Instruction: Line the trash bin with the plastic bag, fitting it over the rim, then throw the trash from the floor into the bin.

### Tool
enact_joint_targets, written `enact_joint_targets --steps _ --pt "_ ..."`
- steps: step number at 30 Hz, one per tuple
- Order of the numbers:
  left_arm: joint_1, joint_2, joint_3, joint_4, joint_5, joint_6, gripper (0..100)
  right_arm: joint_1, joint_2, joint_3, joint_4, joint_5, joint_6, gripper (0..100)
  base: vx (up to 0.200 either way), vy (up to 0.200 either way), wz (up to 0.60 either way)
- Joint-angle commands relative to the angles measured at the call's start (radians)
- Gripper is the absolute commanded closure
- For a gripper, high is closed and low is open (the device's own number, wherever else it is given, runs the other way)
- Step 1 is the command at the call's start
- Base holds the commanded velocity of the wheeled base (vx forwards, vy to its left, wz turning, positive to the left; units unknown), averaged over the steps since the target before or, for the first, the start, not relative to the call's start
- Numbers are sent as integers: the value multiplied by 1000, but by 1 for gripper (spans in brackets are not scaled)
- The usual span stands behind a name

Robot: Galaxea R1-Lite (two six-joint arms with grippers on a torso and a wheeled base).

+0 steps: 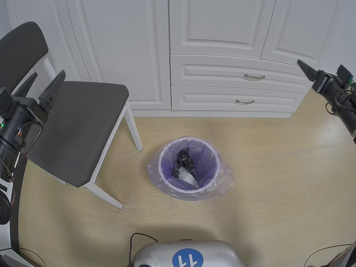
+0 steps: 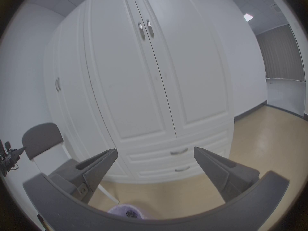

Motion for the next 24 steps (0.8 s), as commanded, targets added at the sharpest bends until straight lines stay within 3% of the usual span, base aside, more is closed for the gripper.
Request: enact_joint_targets --steps 1,7,14,24 --pt "68 -144 -119 140 11 -8 0 -9 -199 -42 64 -8 -12 0 0 0 0" --pt "81 -285 -121 261 40 2 0 -79 -355 -32 134 1 -61 0 0 0 0" --pt "81 -399 -99 372 74 2 0 -89 -582 65 211 4 -66 0 0 0 0" --pt "81 -655 -23 560 76 81 0 -153 -1020 346 314 7 -67 0 0 0 0"
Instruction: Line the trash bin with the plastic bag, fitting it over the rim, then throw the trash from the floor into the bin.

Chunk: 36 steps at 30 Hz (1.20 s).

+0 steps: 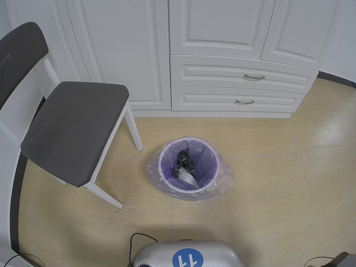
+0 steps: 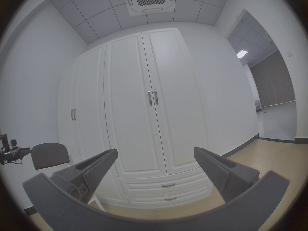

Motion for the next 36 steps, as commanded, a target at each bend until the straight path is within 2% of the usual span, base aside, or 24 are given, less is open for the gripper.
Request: enact_joint_targets --steps 1,4,8,12,16,24,27,32,36 --pt "1 -241 72 135 5 58 0 -65 -360 201 92 8 -1 0 0 0 0" --pt "9 -297 94 181 5 63 0 -73 -449 236 144 18 -1 0 0 0 0" --pt "88 -429 133 282 0 60 0 -62 -619 273 291 20 11 0 0 0 0" --pt "91 -531 138 395 -3 58 0 -56 -710 320 379 21 10 0 0 0 0" --pt "90 -610 137 489 3 55 0 -13 -776 382 388 17 11 0 0 0 0" --pt "121 -772 149 678 16 49 0 -11 -796 451 388 -2 34 0 0 0 0" --pt "130 -820 184 705 25 50 0 -11 -796 458 386 -2 30 0 0 0 0" --pt "90 -855 270 702 45 49 0 -11 -796 474 385 -3 28 0 0 0 0" --pt "59 -918 390 710 65 50 0 -11 -796 495 382 -5 25 0 0 0 0"
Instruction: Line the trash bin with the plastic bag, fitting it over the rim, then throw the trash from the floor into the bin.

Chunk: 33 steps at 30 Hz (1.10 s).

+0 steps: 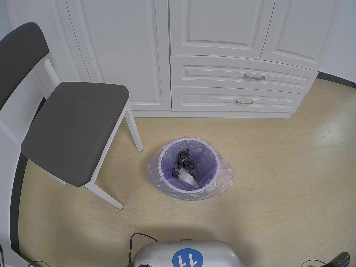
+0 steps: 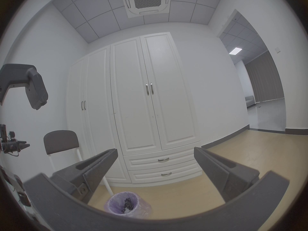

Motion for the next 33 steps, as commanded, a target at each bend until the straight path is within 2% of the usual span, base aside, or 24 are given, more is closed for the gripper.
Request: enact_joint_targets --steps 1,5,11,13,15,19,24,30,33 --pt "-35 -87 152 3 26 -1 0 0 -13 33 -3 -1 -4 0 0 0 0" --pt "-35 -87 253 0 32 -21 0 -2 -13 73 -5 1 -40 0 0 0 0" --pt "-35 -87 255 85 35 -76 0 -2 -13 104 -6 1 -60 0 0 0 0" --pt "-35 -87 255 194 38 -87 0 -2 -13 130 -6 1 -60 0 0 0 0" --pt "-35 -87 255 223 49 -98 0 -2 -13 151 -6 -2 -63 0 0 0 0" --pt "-35 -87 255 221 52 -127 0 -2 -13 202 -19 -21 -124 0 0 0 0" --pt "-36 -87 255 243 43 -108 0 -2 -13 202 0 -21 -141 0 0 0 0" --pt "-36 -87 255 244 41 -93 0 -2 -13 202 101 -24 -145 0 0 0 0" --pt "-36 -87 255 244 43 -94 0 -2 -13 202 182 -48 -145 0 0 0 0"
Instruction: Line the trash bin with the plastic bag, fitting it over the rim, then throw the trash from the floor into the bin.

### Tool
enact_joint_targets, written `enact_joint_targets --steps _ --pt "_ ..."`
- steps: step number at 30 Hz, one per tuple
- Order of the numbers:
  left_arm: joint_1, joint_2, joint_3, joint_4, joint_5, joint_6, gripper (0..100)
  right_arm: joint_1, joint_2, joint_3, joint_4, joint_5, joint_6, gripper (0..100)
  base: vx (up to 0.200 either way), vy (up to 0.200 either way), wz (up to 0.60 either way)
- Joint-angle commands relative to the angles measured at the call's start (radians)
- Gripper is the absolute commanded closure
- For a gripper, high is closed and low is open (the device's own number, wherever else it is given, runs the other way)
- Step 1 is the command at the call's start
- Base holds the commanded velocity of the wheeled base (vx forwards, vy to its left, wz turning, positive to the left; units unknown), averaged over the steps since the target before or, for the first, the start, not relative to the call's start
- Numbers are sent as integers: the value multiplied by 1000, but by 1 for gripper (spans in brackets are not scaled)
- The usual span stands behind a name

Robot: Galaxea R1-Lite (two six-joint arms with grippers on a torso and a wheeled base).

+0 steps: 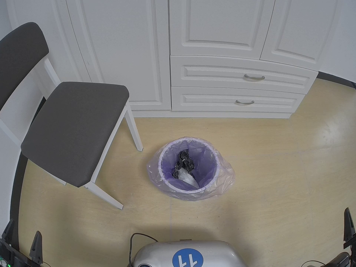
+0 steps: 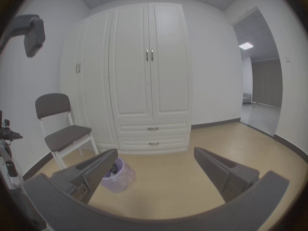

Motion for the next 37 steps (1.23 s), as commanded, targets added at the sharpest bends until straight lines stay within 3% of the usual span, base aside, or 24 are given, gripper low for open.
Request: enact_joint_targets --steps 1,8,13,16,37 --pt "0 -11 17 0 1 -1 0 0 -11 18 71 -23 -1 0 0 0 0" --pt "0 -11 17 0 1 -5 0 0 -11 18 133 -47 -4 0 0 0 0" --pt "0 -11 17 0 1 -1 0 -1 -11 18 139 15 -39 0 0 0 0" --pt "0 -11 17 0 1 -1 0 -3 -11 5 239 38 -38 0 0 0 0" --pt "0 -11 17 1 0 1 0 0 -11 16 203 41 -19 0 0 0 0"
